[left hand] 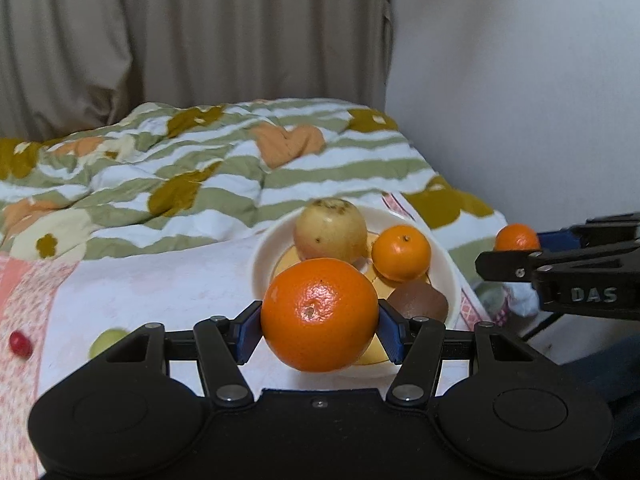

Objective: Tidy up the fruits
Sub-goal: 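Carry the large orange and tangerine to the white bowl and lower them in, then open both tools and withdraw them from the bowl, then grasp a pale green apple with the left tool while the right tool grasps a tangerine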

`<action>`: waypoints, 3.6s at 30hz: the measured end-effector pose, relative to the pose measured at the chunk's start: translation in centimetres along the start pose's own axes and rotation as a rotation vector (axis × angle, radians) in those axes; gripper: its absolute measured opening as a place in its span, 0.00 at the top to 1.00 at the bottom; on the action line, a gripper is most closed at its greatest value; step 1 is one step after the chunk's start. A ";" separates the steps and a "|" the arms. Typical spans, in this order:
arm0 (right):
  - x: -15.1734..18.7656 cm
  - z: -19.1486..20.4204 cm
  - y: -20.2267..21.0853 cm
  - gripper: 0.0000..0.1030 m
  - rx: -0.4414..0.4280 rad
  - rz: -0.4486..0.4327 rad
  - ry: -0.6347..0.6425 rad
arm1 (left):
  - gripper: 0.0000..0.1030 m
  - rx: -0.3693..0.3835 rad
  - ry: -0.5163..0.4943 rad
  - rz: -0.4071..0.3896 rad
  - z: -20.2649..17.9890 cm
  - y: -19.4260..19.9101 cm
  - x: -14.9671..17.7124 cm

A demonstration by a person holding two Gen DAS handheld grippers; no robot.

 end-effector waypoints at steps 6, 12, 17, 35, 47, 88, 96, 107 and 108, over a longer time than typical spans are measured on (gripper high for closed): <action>0.4 -1.2 -0.5 0.49 0.004 0.011 -0.032 | 0.39 0.002 -0.078 0.070 -0.5 -4.0 0.6; 0.5 -1.9 -1.4 0.49 0.018 0.032 -0.053 | 0.38 0.011 -0.101 0.121 -0.7 -5.9 1.1; 0.4 -2.1 -1.6 0.49 0.024 0.034 -0.054 | 0.13 0.019 -0.102 0.103 -0.6 -6.0 0.8; -1.5 2.7 -4.6 0.49 -0.044 0.042 0.058 | 0.03 -0.063 0.043 0.011 3.6 2.4 1.0; -0.8 6.4 -10.0 0.49 -0.087 0.076 0.074 | 0.02 -0.166 0.166 -0.047 6.7 6.8 3.0; 0.2 6.1 6.8 0.00 -0.046 -0.093 -0.021 | 0.00 -0.281 0.153 -0.193 9.6 20.1 6.1; 2.3 8.9 9.2 0.00 0.084 -0.082 -0.106 | 0.00 -0.196 0.026 -0.192 12.9 21.4 6.5; 6.0 14.2 8.6 0.00 0.213 -0.034 -0.256 | 0.00 0.003 -0.107 -0.116 17.0 18.3 7.3; 6.3 14.5 8.3 0.00 0.221 -0.028 -0.277 | 0.00 0.023 -0.114 -0.104 17.2 17.7 7.4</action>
Point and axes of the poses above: each gripper's, at about its wrist camera, not at the fingertips, and y roughly against the way its jaws point, z to its left, x to its underside, the point moved 8 cm from there along -y, roughly the way its jaws point, and after that the axes turned 9 degrees about x, right-handed, at the moved point
